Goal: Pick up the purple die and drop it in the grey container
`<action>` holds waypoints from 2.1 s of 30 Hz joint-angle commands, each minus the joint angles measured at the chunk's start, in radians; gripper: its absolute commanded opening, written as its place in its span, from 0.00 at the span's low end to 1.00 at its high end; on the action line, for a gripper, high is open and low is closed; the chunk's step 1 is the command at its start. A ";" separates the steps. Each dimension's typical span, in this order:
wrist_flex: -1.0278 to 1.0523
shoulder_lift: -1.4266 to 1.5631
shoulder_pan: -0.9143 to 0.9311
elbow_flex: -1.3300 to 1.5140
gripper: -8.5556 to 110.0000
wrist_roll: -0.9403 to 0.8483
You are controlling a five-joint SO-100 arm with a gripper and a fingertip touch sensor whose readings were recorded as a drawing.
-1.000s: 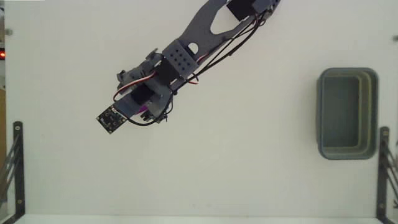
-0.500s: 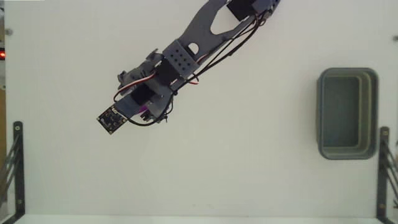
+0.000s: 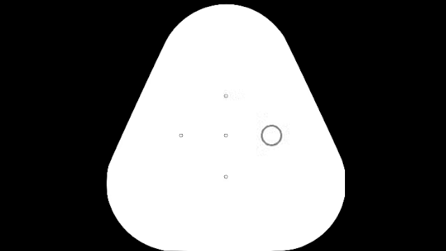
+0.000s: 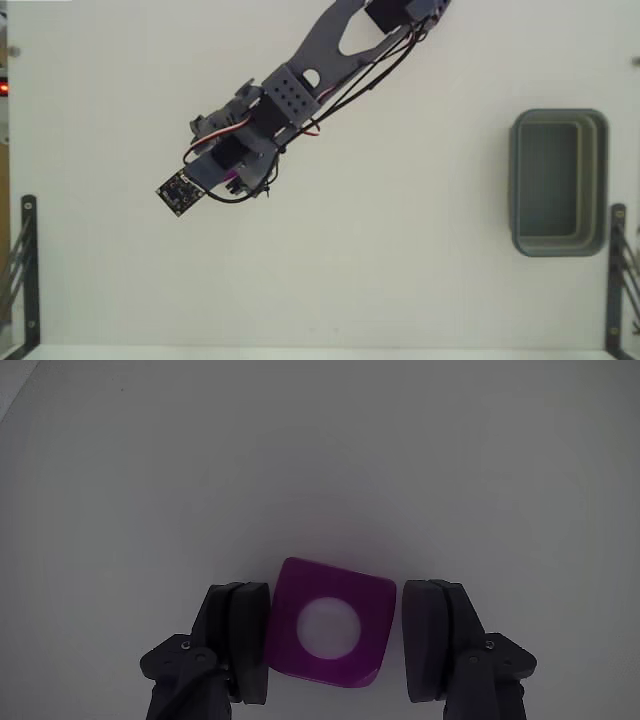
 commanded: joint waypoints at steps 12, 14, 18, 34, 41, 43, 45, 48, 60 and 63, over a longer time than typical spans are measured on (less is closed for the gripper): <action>-0.016 0.032 0.016 0.004 0.70 0.002; -0.016 0.032 0.016 0.004 0.70 0.002; -0.016 0.032 0.016 0.004 0.69 0.002; -0.016 0.032 0.016 0.004 0.65 0.002; -0.016 0.032 0.016 0.004 0.64 0.002; -0.016 0.032 0.016 0.004 0.63 0.002; -0.016 0.032 0.016 0.004 0.63 0.002; -0.016 0.032 0.016 0.004 0.62 0.002; -0.016 0.032 0.016 0.004 0.60 0.002; -0.016 0.032 0.016 0.004 0.59 0.002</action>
